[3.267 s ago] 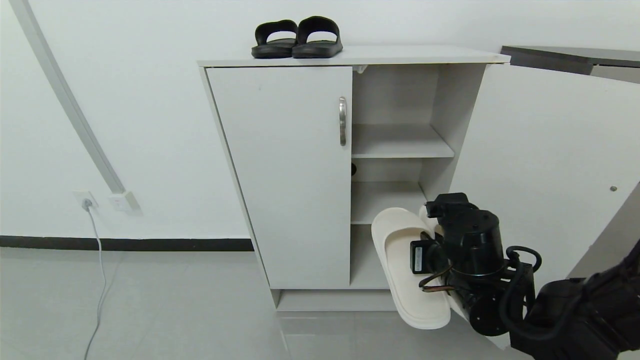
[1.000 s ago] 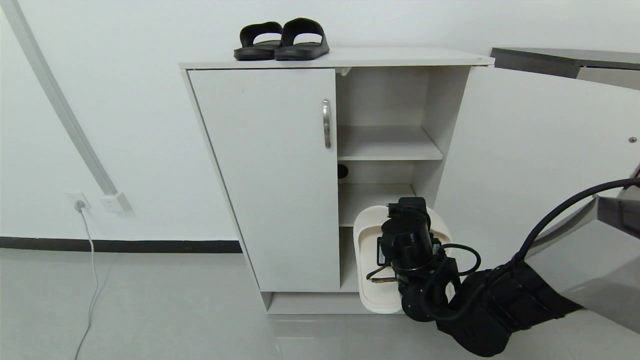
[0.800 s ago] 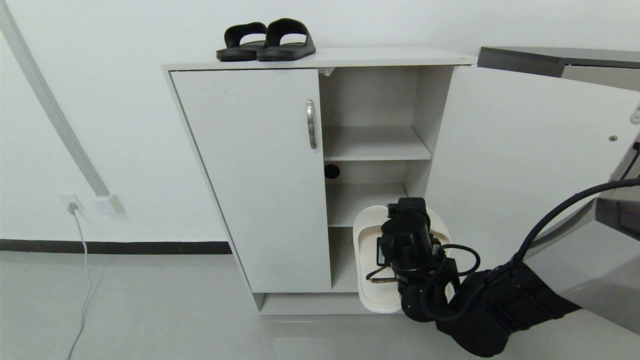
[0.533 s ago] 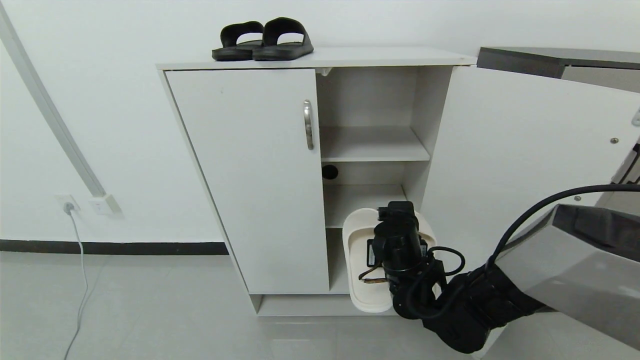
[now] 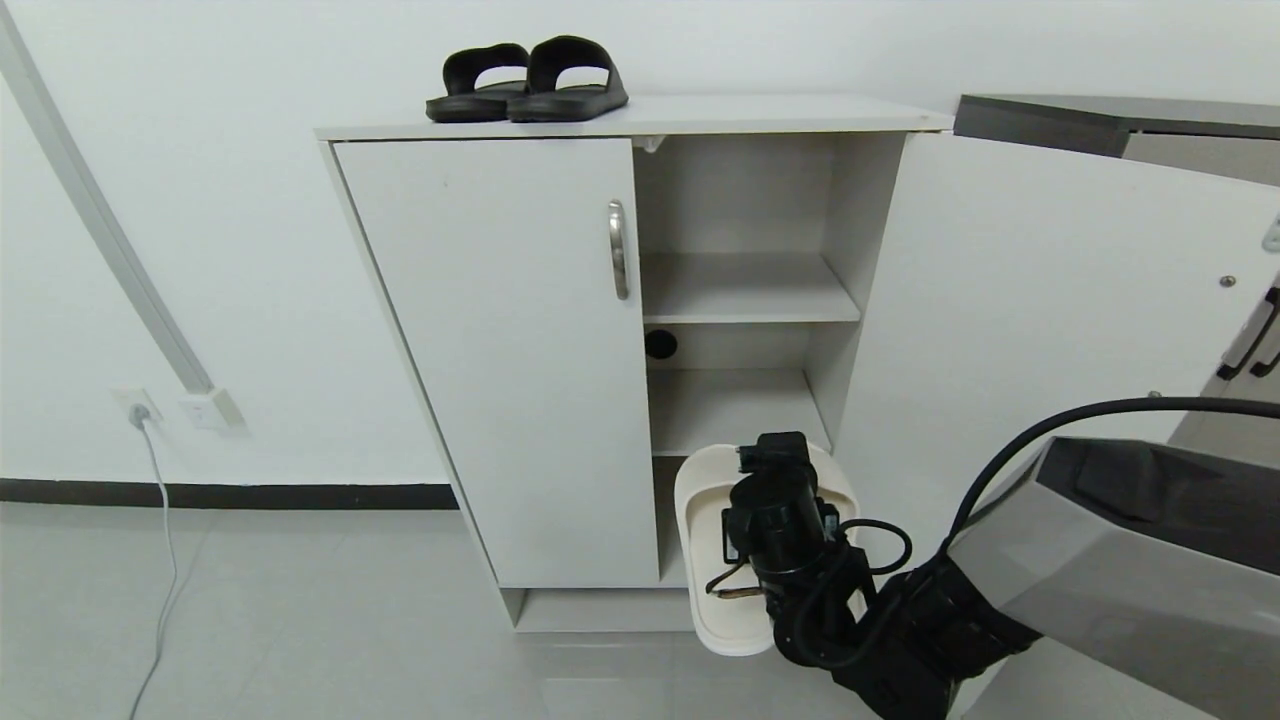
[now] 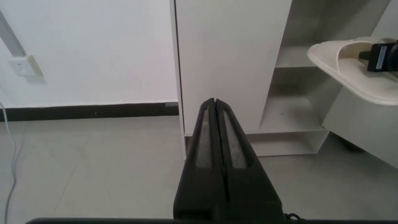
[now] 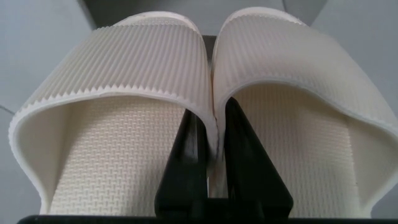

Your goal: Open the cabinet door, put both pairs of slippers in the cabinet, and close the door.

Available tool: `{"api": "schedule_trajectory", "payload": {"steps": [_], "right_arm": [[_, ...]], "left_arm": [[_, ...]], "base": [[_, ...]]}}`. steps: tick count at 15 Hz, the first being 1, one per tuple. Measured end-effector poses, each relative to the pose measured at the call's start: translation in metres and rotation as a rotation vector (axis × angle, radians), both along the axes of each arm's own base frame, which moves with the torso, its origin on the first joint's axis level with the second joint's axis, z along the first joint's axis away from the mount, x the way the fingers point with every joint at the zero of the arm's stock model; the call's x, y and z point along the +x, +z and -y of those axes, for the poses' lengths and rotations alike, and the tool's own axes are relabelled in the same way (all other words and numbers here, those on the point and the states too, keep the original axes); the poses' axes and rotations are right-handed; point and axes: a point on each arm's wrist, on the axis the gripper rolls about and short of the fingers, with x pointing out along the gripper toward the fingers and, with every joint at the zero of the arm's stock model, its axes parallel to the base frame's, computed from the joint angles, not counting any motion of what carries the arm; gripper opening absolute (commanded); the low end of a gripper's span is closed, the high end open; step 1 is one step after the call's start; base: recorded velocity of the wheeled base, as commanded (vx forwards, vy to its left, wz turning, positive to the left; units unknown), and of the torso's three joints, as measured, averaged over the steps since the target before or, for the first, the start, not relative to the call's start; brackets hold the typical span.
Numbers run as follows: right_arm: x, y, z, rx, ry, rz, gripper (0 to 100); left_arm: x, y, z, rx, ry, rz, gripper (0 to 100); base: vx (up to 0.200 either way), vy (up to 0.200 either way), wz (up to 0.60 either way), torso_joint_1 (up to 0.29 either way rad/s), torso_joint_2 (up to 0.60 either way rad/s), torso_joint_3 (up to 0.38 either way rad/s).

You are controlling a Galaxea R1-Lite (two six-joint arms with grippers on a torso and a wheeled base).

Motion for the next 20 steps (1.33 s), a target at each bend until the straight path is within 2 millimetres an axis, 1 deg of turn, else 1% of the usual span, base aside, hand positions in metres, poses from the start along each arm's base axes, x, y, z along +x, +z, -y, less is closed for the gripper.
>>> {"api": "schedule_trajectory", "payload": {"steps": [3,13,20], "right_arm": [[-0.001,-0.006,-0.002,-0.007,0.001,-0.006,0],[-0.002,-0.016,0.000,-0.015,0.005,-0.016,0],[0.002,-0.022,0.000,-0.008,-0.009,0.000,0]], "left_arm": [[0.000,0.000,0.000,0.000,-0.001,0.000,0],[0.000,0.000,0.000,0.000,-0.001,-0.001,0],[0.000,0.000,0.000,0.001,0.005,-0.001,0]], "base": [[0.000,0.000,0.00,0.000,0.01,-0.096],[0.000,0.000,0.00,0.004,0.00,-0.186],[0.000,0.000,0.00,0.000,0.00,0.000]]}}
